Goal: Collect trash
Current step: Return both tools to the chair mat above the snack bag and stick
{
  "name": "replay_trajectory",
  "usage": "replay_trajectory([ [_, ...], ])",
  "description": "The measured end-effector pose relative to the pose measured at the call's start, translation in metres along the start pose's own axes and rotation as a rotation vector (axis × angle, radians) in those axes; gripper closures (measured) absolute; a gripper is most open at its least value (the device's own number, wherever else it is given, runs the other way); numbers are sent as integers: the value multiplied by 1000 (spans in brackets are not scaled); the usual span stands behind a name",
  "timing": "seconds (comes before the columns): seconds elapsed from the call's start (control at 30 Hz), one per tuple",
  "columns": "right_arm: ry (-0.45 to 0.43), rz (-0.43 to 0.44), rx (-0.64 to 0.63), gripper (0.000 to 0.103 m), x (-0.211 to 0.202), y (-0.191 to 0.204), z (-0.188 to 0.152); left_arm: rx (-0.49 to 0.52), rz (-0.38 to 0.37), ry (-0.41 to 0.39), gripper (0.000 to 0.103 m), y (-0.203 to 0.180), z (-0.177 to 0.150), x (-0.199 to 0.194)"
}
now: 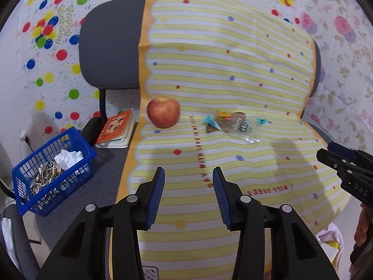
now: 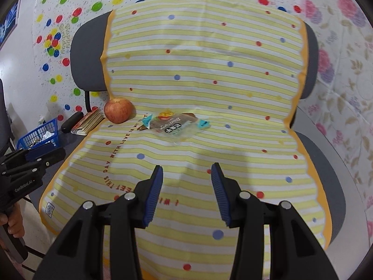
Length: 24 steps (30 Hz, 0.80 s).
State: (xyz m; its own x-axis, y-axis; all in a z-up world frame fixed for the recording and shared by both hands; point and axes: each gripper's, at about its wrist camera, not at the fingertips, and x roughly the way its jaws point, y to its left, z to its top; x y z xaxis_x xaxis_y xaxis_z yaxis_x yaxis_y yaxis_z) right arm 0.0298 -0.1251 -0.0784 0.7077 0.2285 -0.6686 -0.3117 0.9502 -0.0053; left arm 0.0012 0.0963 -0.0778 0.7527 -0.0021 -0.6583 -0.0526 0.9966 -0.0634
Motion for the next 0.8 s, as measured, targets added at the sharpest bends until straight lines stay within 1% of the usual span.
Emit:
replay_trajectory([
  [0.03,4,2,-8,60,5,3,3,-13,1,9,58,5,2,4],
  [0.4,46,24,-30,60,44,8,30,-28,30,34,58,21,19,29],
  [0.63,76,36,-62,59,66,8,36,-38,48,52,58,28,26,45],
  [0.7,84,37,-72,59,72,8,37,-37,54,55,58,30,28,51],
  [0.77,89,38,-80,55,79,9,38,-38,57,59,58,31,29,56],
  [0.8,91,36,-82,54,82,9,38,-38,57,61,58,31,30,58],
])
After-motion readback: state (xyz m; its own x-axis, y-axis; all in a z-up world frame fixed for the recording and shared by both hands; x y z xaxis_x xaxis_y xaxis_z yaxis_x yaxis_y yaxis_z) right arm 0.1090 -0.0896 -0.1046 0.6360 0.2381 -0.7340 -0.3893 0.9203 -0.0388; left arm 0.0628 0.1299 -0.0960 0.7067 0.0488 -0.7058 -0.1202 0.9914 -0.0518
